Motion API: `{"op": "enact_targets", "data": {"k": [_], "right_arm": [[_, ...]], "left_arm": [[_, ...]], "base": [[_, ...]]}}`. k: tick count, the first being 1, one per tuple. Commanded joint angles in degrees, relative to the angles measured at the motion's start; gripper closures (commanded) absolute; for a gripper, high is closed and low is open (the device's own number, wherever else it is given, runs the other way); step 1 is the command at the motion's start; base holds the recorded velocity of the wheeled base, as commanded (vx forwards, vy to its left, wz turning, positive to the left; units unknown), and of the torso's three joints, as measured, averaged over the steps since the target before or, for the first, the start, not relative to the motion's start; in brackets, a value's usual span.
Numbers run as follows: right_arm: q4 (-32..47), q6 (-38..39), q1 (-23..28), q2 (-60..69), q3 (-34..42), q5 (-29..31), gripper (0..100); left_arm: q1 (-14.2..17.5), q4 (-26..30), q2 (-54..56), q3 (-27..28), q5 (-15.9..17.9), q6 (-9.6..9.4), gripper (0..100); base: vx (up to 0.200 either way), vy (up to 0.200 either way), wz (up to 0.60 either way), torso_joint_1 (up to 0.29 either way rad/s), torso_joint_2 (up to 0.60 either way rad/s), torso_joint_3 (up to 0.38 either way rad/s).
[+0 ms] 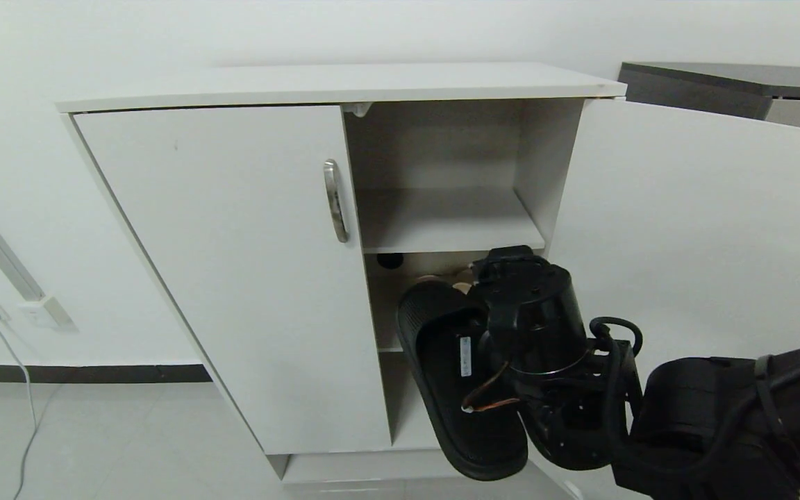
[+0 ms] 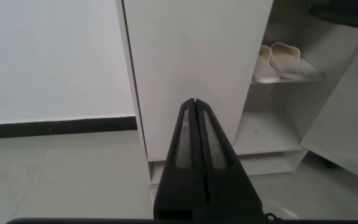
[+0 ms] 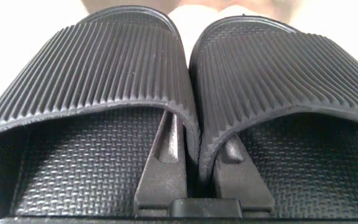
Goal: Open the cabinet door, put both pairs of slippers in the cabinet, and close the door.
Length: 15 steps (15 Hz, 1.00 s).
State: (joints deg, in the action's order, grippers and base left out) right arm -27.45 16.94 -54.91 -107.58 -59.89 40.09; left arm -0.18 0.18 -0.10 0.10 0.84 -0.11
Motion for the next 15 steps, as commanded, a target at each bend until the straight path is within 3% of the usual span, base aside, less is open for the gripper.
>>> {"op": "enact_targets", "data": {"k": [1, 5, 6, 11, 15], "right_arm": [[-0.1, -0.1, -0.2, -1.0, -2.7, 2.5, 100], [2.2, -0.2, 0.0, -1.9, -6.8, 2.9, 100], [7.1, 0.3, 0.0, -2.3, -11.8, 3.1, 100], [21.6, 4.1, -1.5, -2.4, -22.7, 3.3, 100], [22.2, 3.2, 0.1, -8.3, -27.5, 5.6, 100]], "left_arm": [[0.0, 0.0, -0.1, -0.1, 0.0, -0.15, 100], [0.0, 0.0, -0.1, 0.0, -0.1, 0.20, 100], [0.0, 0.0, -0.1, 0.0, -0.1, 0.20, 100], [0.0, 0.0, -0.1, 0.0, -0.1, 0.29, 100], [0.1, 0.0, -0.1, 0.0, -0.1, 0.20, 100]], "base": [[0.000, 0.000, 0.00, 0.000, 0.00, 0.000], [0.000, 0.000, 0.00, 0.000, 0.00, 0.000], [0.000, 0.000, 0.00, 0.000, 0.00, 0.000], [0.000, 0.000, 0.00, 0.000, 0.00, 0.000], [0.000, 0.000, 0.00, 0.000, 0.00, 0.000]]}}
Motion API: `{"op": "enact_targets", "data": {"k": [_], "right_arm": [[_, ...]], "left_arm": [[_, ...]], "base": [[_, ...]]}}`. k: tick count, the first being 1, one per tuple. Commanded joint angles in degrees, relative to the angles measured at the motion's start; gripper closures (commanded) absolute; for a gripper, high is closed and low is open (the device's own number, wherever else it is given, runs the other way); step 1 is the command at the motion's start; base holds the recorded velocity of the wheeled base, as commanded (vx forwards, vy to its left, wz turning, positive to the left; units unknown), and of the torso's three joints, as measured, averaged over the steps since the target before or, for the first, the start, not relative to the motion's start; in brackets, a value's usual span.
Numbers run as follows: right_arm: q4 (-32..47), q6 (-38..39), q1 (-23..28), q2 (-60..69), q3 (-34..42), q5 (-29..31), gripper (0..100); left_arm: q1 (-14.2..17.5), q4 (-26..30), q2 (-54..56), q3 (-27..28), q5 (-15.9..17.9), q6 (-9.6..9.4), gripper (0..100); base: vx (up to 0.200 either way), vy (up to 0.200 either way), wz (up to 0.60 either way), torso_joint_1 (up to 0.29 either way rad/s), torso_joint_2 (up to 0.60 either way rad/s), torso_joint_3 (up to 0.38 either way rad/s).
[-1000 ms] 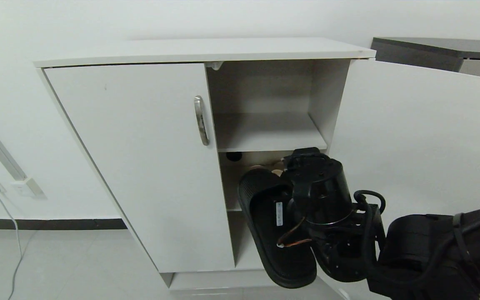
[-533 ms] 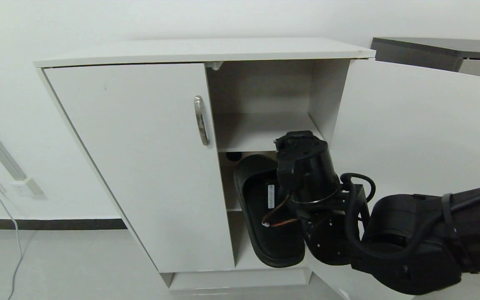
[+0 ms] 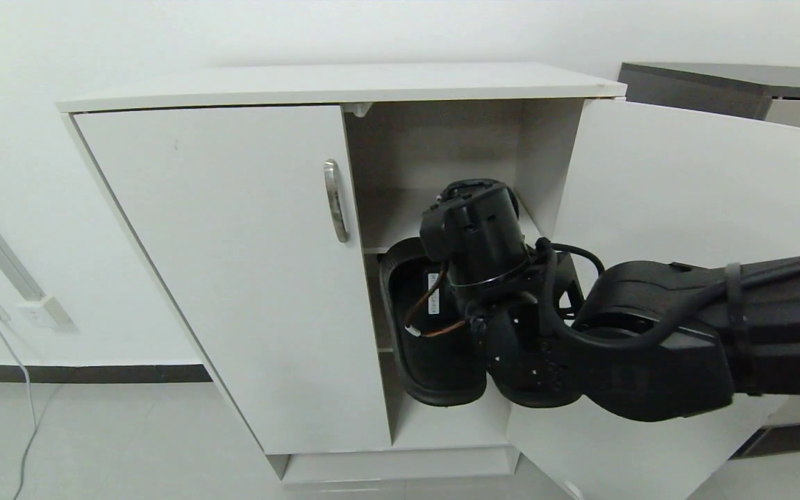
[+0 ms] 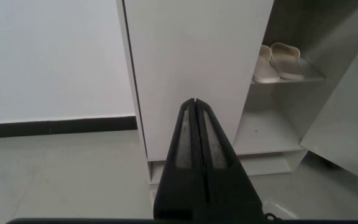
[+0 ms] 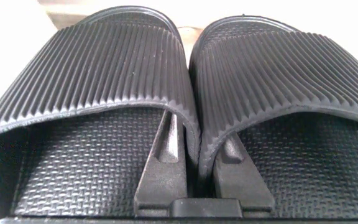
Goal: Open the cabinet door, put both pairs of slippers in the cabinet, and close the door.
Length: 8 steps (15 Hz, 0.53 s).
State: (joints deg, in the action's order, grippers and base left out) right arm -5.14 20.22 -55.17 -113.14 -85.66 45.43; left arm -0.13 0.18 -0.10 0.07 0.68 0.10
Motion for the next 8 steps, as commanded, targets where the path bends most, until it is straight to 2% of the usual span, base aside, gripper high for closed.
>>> {"op": "enact_targets", "data": {"k": [1, 6, 8], "right_arm": [[-0.1, -0.7, 1.1, -3.9, -3.1, 0.3, 100], [-2.3, -3.3, 2.2, -4.4, -3.7, 1.2, 100], [-2.5, -4.1, 2.4, -3.8, -3.9, 1.2, 100]], "left_arm": [[0.0, 0.0, -0.1, 0.0, -0.1, 0.08, 100], [0.0, 0.0, -0.1, 0.0, 0.0, 0.08, 100], [0.0, 0.0, -0.1, 0.0, 0.0, 0.08, 100]], "base": [[0.000, 0.000, 0.00, 0.000, 0.00, 0.000], [0.000, 0.000, 0.00, 0.000, 0.00, 0.000], [0.200, 0.000, 0.00, 0.000, 0.00, 0.002]]}}
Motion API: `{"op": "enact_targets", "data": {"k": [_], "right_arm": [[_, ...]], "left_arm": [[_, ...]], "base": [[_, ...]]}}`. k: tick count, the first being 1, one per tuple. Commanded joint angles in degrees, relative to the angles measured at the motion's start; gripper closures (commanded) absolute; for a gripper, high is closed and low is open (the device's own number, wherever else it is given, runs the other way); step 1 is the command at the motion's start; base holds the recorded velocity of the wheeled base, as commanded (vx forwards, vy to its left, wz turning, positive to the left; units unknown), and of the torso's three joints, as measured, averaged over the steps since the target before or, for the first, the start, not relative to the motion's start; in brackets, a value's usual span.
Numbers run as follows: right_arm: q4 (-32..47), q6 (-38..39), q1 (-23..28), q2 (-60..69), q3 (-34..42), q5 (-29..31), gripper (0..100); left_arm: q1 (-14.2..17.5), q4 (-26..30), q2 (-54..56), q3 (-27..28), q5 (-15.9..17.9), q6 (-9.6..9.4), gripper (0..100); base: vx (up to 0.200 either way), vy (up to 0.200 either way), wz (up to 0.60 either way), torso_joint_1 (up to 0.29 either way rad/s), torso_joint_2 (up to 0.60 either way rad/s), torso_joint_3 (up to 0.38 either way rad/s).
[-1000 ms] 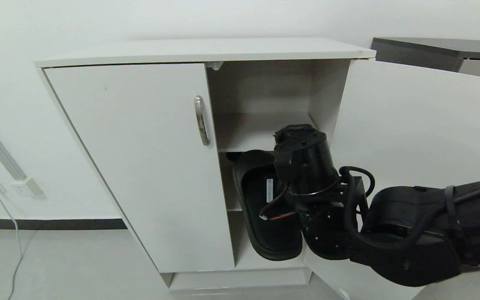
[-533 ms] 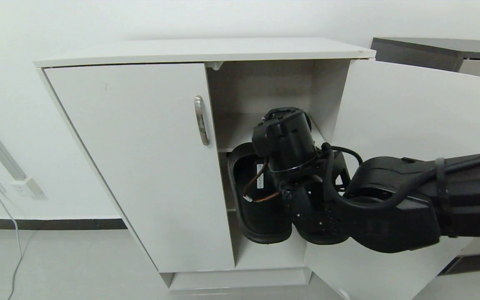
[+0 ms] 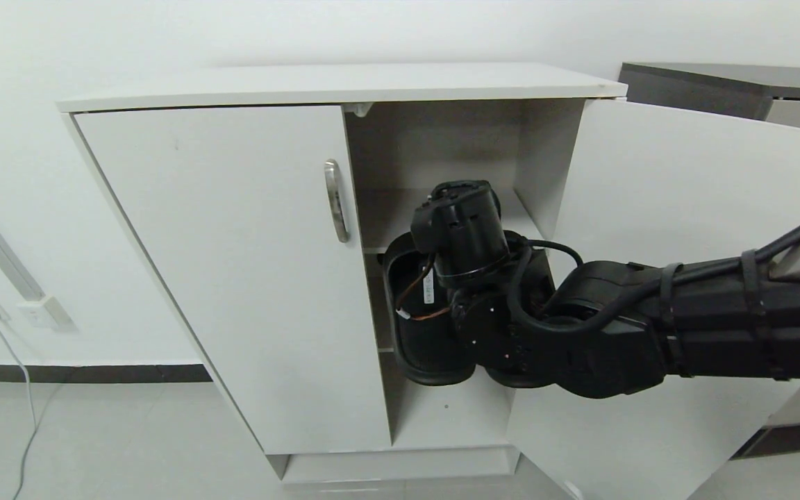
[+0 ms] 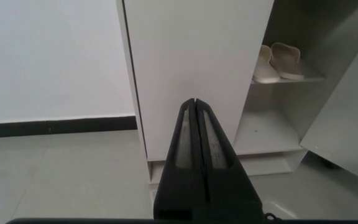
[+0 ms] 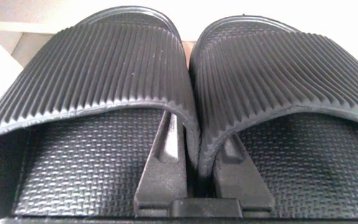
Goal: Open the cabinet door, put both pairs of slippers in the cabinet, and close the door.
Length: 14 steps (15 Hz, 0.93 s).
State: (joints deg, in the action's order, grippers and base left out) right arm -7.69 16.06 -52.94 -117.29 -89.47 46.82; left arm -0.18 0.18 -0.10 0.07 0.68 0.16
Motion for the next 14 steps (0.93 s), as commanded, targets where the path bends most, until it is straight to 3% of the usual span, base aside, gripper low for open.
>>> {"op": "enact_targets", "data": {"k": [1, 9, 14], "right_arm": [[-0.3, -0.5, 0.2, 0.3, -0.1, 0.0, 100], [-1.3, -0.6, 0.4, 0.3, 0.6, 0.4, 100], [-1.6, -1.0, 0.4, -0.8, -0.1, 0.3, 100]], "left_arm": [[0.0, 0.0, -0.1, 0.0, 0.0, 0.02, 100], [0.0, 0.0, -0.1, 0.0, 0.0, 0.02, 100], [0.0, 0.0, -0.1, 0.0, -0.1, 0.37, 100]], "base": [[0.200, 0.000, 0.00, -0.002, 0.00, 0.002], [0.200, 0.000, 0.00, 0.002, 0.00, 0.000], [0.000, 0.000, 0.00, 0.000, 0.00, 0.000]]}}
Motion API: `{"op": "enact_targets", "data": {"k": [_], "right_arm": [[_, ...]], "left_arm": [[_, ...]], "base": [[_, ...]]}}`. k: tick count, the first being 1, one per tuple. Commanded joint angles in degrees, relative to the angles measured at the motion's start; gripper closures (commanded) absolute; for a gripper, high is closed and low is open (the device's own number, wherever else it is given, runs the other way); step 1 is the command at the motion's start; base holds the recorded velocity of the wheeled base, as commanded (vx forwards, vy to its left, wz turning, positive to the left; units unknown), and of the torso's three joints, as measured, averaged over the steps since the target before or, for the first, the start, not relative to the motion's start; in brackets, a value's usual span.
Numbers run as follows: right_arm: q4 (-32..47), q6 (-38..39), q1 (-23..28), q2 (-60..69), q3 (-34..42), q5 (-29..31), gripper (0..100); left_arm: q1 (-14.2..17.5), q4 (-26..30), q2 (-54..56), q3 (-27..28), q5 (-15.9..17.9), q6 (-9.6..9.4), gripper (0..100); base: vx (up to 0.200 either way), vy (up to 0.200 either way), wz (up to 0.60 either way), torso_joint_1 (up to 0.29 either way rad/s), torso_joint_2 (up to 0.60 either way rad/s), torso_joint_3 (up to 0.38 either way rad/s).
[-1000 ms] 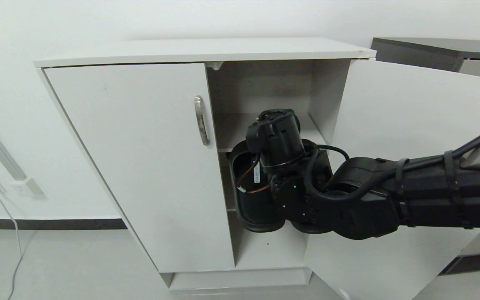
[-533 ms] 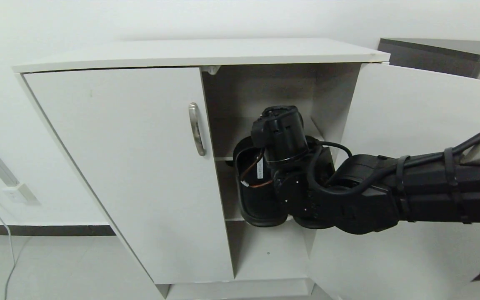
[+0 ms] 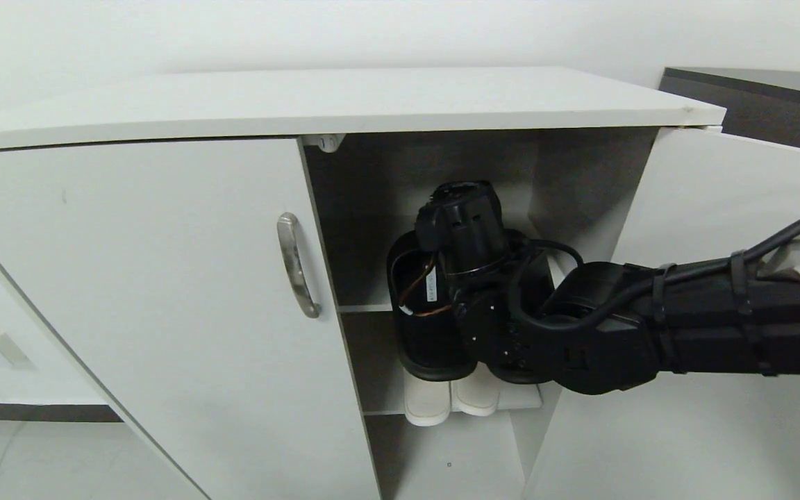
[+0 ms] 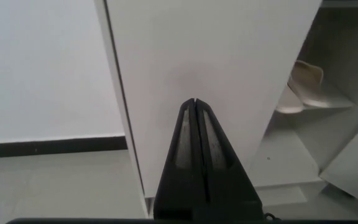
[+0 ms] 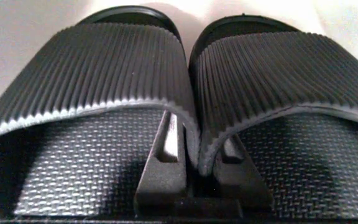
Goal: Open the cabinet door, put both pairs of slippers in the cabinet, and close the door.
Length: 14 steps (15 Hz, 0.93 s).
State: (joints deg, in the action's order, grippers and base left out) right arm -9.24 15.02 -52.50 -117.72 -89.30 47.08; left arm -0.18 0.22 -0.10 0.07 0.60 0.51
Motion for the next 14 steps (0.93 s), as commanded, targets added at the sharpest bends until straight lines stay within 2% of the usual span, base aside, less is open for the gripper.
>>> {"op": "enact_targets", "data": {"k": [1, 3, 7, 11, 14], "right_arm": [[-0.2, -0.1, -0.1, -0.5, -0.9, 0.0, 100], [0.1, -0.6, 0.6, -1.6, -2.6, -0.1, 100], [1.2, -2.8, 4.8, -7.4, -11.8, -0.8, 100], [9.5, -3.0, 6.8, -11.9, -23.7, -2.7, 100], [9.4, -3.1, 7.5, -13.0, -25.3, -3.0, 100]], "left_arm": [[0.0, 0.0, -0.1, 0.0, 0.0, 0.02, 100], [0.0, 0.0, -0.1, 0.0, 0.0, 0.02, 100], [0.0, 0.0, -0.1, 0.0, -0.1, 0.02, 100], [0.0, 0.0, -0.1, 0.0, -0.4, 0.10, 100], [0.0, 0.0, -0.1, 0.0, -0.8, 0.37, 100]], "base": [[0.000, 0.000, 0.00, 0.000, 0.00, 0.000], [0.000, 0.000, 0.00, 0.000, 0.00, 0.000], [0.000, 0.000, 0.00, 0.000, 0.00, 0.000], [0.000, 0.000, 0.00, 0.000, 0.00, 0.000], [0.000, 0.000, 0.00, 0.000, 0.00, 0.000]]}}
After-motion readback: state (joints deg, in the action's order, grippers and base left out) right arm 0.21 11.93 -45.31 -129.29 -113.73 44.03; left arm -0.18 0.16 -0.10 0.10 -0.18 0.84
